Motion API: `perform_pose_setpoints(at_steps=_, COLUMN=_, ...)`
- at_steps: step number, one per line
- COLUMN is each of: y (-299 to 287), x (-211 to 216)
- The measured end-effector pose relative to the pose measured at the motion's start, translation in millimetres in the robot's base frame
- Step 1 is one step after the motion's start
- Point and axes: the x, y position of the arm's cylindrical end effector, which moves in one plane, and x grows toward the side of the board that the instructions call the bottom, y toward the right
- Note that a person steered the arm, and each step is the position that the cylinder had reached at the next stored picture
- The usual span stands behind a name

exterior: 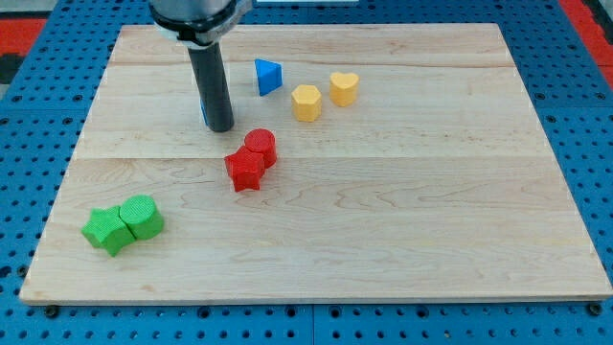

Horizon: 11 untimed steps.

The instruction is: Push the red star below the yellow heart

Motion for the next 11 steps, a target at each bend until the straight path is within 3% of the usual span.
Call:
perform_pose_setpoints(at_steps=1, y=17, x=0)
perform_pose_setpoints(at_steps=3, y=140, x=18)
perform_pose_setpoints(at_steps=4, y=139, x=46)
perform_pose_setpoints(at_steps=6, y=27, x=48)
perform_pose_setpoints(at_steps=7, y=38, x=48)
perform_pose_setpoints(at_steps=8, y=-19, x=66)
perform_pose_setpoints(at_steps=9, y=33, x=106)
perform_pose_setpoints(at_steps=11, y=128, x=97)
